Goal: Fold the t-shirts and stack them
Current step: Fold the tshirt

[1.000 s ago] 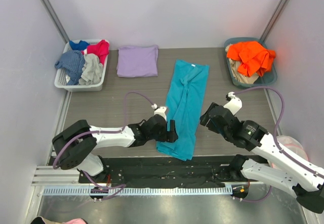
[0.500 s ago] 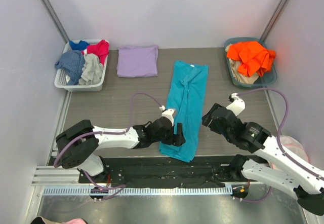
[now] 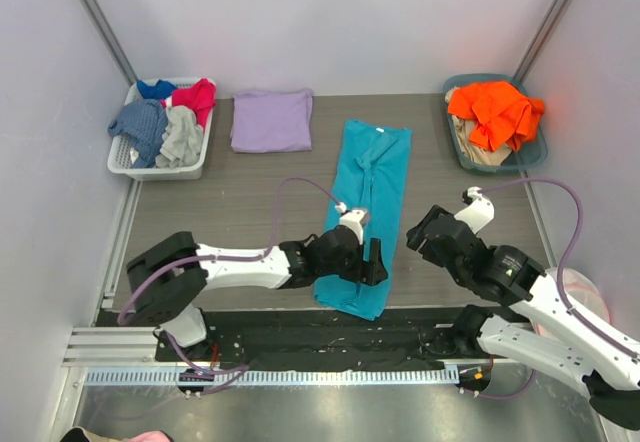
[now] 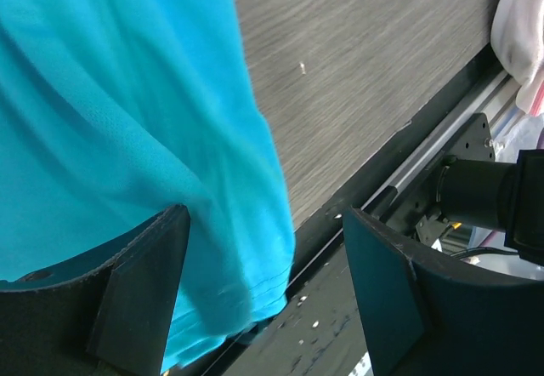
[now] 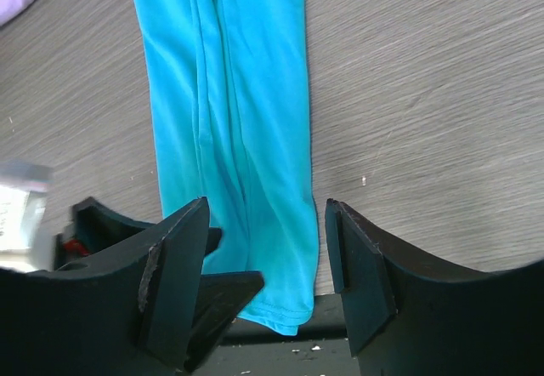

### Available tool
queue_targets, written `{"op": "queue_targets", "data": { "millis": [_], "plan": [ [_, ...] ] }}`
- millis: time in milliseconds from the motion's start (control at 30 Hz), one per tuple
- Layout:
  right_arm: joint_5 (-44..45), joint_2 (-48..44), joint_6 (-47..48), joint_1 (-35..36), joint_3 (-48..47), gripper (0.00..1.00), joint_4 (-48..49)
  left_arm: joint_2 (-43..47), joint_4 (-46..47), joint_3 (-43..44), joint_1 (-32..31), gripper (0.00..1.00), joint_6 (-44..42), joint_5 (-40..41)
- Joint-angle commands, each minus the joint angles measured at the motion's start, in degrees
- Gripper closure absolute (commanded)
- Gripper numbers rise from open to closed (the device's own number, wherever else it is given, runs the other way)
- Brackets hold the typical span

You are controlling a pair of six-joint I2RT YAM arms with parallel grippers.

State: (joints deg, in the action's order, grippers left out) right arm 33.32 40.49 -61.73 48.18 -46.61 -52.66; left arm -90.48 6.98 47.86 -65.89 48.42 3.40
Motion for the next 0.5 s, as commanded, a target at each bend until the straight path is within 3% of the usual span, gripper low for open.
{"op": "queue_targets", "data": {
  "millis": [0,233,467],
  "plan": [
    [5.08,-2.17,-1.55,-0.02,-2.87,0.35,-3.14,-5.58,4.44,4.87,-2.57,0.23,1.84,-2.69],
    [6.14,-3.93,-2.69,-0.02,-2.96,0.35,-5.34,-8.50,7.08,8.48,-4.25,0.23,3.09,-4.72],
    [5.35,-2.44,-2.43,-0.02,-0.50,0.34,-3.77,4.59,-10.22,7.17,-4.16,0.19,-3.95,6.42]
  ]
}}
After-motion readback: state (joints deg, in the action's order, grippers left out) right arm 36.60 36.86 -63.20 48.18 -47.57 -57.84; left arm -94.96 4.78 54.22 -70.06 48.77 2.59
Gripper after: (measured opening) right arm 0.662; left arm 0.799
